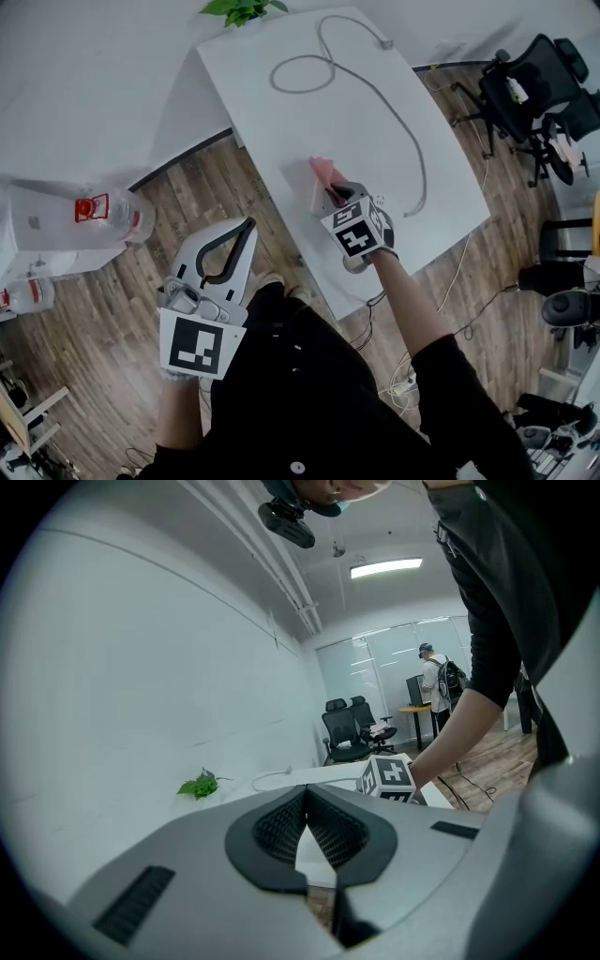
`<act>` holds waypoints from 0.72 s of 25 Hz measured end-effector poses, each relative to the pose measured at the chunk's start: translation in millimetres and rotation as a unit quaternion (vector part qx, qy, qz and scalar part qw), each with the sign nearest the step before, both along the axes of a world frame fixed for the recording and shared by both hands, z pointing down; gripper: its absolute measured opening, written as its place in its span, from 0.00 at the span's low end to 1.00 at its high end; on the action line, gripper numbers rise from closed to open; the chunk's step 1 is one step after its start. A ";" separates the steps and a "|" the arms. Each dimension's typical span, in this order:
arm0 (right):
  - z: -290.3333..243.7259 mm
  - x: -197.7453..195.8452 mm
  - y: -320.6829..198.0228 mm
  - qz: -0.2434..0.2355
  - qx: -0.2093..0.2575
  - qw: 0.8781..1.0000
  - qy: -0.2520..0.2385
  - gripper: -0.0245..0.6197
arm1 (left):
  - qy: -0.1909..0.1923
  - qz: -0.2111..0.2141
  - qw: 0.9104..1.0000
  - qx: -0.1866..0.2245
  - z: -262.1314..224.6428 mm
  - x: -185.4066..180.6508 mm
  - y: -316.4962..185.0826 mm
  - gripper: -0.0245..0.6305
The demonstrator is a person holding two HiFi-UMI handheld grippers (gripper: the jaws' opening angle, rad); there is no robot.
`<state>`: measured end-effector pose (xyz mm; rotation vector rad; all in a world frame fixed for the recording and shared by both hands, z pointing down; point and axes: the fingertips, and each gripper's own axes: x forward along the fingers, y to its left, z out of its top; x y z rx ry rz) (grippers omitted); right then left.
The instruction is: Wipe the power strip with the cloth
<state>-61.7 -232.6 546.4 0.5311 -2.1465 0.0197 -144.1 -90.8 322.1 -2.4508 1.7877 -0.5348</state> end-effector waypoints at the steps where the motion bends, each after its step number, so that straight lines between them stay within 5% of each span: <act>1: 0.2 -5.2 1.8 -0.005 0.000 1.000 -0.001 0.11 | -0.001 -0.002 1.000 0.001 -0.4 -2.8 0.7 0.06; 11: 3.7 -43.5 22.5 -0.050 -0.009 0.999 -0.003 0.11 | -0.004 -0.026 1.000 -0.004 0.7 -18.0 11.0 0.06; 18: -17.4 -43.2 20.6 -0.028 0.021 0.999 -0.036 0.11 | 0.000 -0.024 1.000 -0.004 0.9 -18.7 13.7 0.06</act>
